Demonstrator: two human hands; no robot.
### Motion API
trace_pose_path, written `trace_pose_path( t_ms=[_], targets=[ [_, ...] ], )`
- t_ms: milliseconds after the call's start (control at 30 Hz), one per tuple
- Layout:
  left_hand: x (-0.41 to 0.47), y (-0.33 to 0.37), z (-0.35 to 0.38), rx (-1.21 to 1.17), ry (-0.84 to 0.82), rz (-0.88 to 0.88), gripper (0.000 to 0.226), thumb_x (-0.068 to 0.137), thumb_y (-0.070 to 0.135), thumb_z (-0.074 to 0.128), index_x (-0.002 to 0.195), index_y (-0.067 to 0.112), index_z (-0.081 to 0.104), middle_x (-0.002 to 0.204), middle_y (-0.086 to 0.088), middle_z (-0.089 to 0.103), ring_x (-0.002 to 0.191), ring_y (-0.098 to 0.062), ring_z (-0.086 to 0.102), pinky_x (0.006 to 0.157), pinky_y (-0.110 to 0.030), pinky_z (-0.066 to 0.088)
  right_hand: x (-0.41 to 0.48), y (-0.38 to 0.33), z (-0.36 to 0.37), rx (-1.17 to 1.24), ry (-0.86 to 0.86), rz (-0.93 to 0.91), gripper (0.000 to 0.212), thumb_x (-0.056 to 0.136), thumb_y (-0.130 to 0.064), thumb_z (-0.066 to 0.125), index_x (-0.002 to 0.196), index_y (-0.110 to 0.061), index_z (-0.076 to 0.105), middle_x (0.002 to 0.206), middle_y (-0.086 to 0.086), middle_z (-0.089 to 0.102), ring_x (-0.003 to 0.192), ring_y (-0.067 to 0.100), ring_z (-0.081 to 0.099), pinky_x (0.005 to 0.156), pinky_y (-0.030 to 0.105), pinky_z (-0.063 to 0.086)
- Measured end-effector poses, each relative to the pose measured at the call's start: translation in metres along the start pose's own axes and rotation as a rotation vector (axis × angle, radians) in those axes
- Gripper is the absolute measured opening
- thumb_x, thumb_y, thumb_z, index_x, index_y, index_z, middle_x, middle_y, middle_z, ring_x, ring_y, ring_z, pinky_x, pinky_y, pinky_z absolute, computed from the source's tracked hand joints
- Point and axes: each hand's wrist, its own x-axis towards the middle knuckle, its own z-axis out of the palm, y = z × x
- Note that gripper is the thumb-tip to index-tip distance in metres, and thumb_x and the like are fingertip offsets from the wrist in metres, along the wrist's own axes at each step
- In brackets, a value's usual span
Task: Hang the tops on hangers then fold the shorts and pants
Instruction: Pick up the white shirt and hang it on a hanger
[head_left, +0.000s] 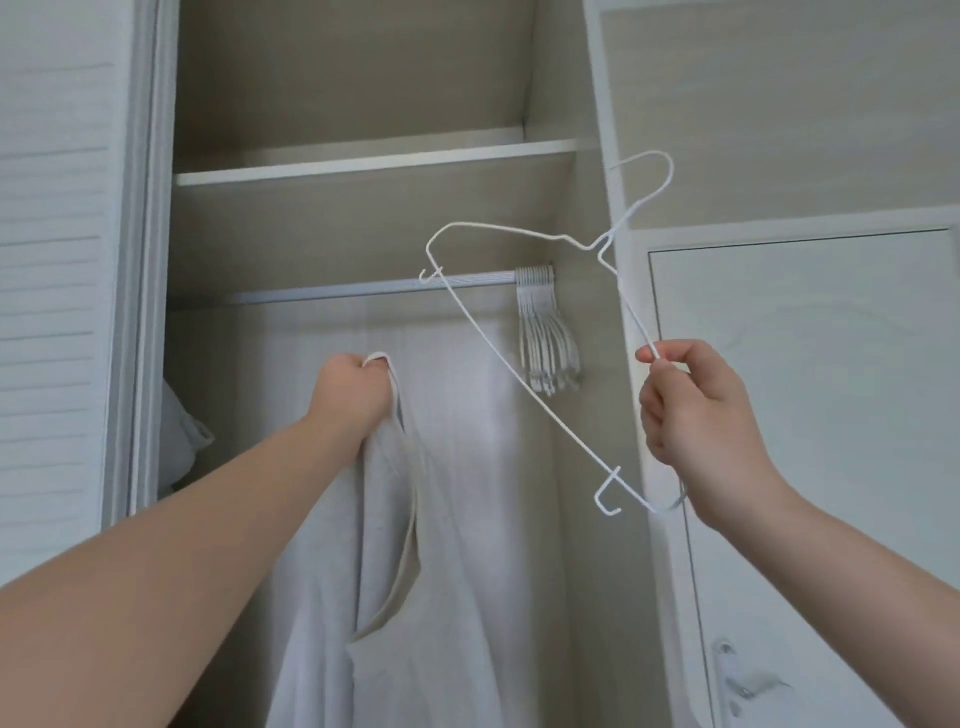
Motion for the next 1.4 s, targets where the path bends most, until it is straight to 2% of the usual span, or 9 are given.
trace_pose_path(
  t_ms=[200,367,567,733,900,1000,1100,1200,1400],
  targets=[
    [-0.077,0.054,-0.003,0.101,0.034,-0.04,0.048,0.099,0.013,0.052,0.054,0.012,0.038,0.055,-0.007,0.034,0.059,-0.02,0.033,0.051,-0.033,0.025,-0.063,-0.024,-0.092,0.111,-0.007,-0.014,0.021,0.098,-0.009,0.037,0.098,-0.026,0.05,0.056,-0.001,0.041,0.043,0.011,0.031,0.039,0.018,0.029],
    [-0.149,0.076,-0.005,0.249,-0.041,-0.138,0.039,0.098,0.017,0.054,0.061,0.008,0.057,0.07,-0.013,0.054,0.064,-0.025,0.048,0.059,-0.029,0.037,-0.098,-0.02,-0.155,0.106,-0.21,0.274,0.01,0.097,-0.025,0.055,0.102,-0.018,0.05,0.058,0.003,0.052,0.04,0.019,0.039,0.037,0.026,0.032],
    [-0.218,0.068,-0.007,0.222,-0.204,-0.382,0.024,0.103,0.021,0.049,0.099,0.007,0.068,0.088,-0.014,0.059,0.069,-0.025,0.055,0.053,-0.023,0.055,-0.121,-0.02,-0.215,0.081,-0.218,0.503,0.024,0.101,-0.016,0.046,0.085,-0.009,0.063,0.049,-0.003,0.032,0.039,0.011,0.023,0.039,0.017,0.018],
    [-0.282,0.046,0.0,0.186,-0.252,-0.496,0.023,0.103,0.018,0.046,0.097,0.008,0.066,0.081,-0.014,0.058,0.067,-0.026,0.055,0.054,-0.025,0.05,-0.198,-0.03,-0.275,0.16,-0.37,0.527,0.026,0.095,-0.032,0.059,0.088,-0.013,0.075,0.052,-0.001,0.023,0.042,0.014,0.015,0.044,0.016,0.017],
    [-0.347,0.034,-0.001,0.235,-0.399,-0.436,0.02,0.1,0.019,0.049,0.082,0.014,0.056,0.076,-0.009,0.042,0.069,-0.024,0.036,0.064,-0.033,0.028,-0.278,-0.049,-0.302,0.103,-0.494,0.621,0.037,0.071,-0.047,0.063,0.084,-0.014,0.077,0.044,-0.001,0.026,0.039,0.012,0.019,0.042,0.012,0.021],
    [-0.384,0.039,-0.003,0.262,-0.52,-0.403,0.033,0.097,0.019,0.054,0.066,0.011,0.056,0.067,-0.006,0.04,0.06,-0.017,0.036,0.057,-0.025,0.029,-0.308,-0.061,-0.303,0.078,-0.54,0.678,0.024,0.084,-0.033,0.061,0.08,-0.015,0.076,0.045,0.0,0.026,0.039,0.014,0.019,0.041,0.014,0.02],
    [-0.414,0.043,-0.004,0.295,-0.631,-0.365,0.028,0.095,0.018,0.055,0.082,-0.007,0.06,0.065,-0.005,0.038,0.051,-0.015,0.031,0.049,-0.02,0.027,-0.324,-0.07,-0.306,-0.029,-0.607,0.695,0.027,0.096,-0.018,0.055,0.079,-0.018,0.076,0.047,0.0,0.028,0.041,0.014,0.02,0.04,0.016,0.019],
    [-0.434,0.044,-0.011,0.341,-0.694,-0.299,0.029,0.095,0.02,0.056,0.093,-0.008,0.065,0.075,-0.009,0.047,0.066,-0.015,0.041,0.063,-0.026,0.033,-0.328,-0.08,-0.309,-0.17,-0.674,0.653,0.031,0.098,-0.02,0.055,0.076,-0.024,0.076,0.042,-0.011,0.037,0.037,0.007,0.028,0.04,0.013,0.024],
    [-0.471,0.072,-0.022,0.434,-0.825,-0.092,0.027,0.095,0.013,0.052,0.078,-0.007,0.056,0.066,-0.007,0.041,0.055,-0.011,0.034,0.053,-0.028,0.029,-0.344,-0.078,-0.292,-0.28,-0.828,0.65,0.03,0.098,-0.025,0.054,0.076,-0.028,0.074,0.041,-0.013,0.034,0.036,0.006,0.028,0.039,0.012,0.024]
  ],
)
